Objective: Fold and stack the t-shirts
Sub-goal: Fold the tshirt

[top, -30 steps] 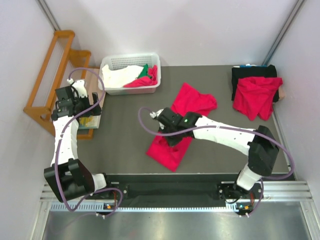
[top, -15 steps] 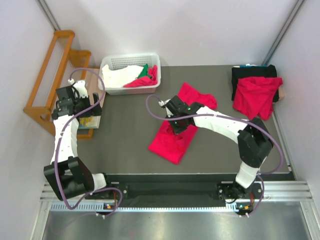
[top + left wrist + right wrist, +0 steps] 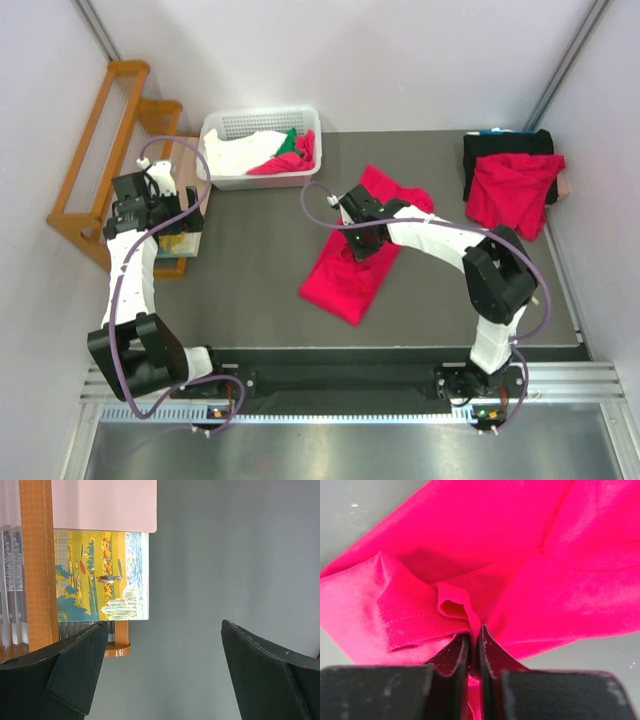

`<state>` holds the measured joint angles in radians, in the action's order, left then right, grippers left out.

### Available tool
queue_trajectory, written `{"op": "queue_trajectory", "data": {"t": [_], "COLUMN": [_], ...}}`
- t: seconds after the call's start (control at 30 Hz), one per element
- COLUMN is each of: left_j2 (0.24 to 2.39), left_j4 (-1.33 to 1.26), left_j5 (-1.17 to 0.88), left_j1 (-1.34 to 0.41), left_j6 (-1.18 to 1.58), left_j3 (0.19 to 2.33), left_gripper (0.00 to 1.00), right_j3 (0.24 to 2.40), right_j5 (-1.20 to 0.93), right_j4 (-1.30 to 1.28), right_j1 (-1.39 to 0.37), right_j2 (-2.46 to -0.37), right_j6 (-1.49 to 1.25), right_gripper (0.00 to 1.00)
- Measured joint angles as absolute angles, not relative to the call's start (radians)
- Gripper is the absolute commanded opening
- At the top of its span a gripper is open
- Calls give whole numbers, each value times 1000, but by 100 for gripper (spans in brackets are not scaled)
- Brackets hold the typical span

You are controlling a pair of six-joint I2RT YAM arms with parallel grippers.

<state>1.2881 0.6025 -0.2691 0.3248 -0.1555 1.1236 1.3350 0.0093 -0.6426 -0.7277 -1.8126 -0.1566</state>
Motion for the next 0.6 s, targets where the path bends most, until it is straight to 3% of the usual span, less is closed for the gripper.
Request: {"op": "queue_trajectory", "data": {"t": [0.23,0.43,0.6], "left_j2": [1288,1288,1288], "left_j4": [603,608,610], "left_j5": [-271,-273,-284], "left_j1": [325,325,325], "left_j6": [-161,-173,-183], "left_j3": [1116,1106,1106], "left_gripper": [99,99,99], "right_j3": [1335,1335,1343], "right_j5": [7,4,7], "right_j4": [-625,-619,-621], "right_j1": [-690,-638,-614], "right_j2": [-1883,-1903,-1906], "right_j6": [-152,-150,-148], "right_gripper": [7,22,17]}}
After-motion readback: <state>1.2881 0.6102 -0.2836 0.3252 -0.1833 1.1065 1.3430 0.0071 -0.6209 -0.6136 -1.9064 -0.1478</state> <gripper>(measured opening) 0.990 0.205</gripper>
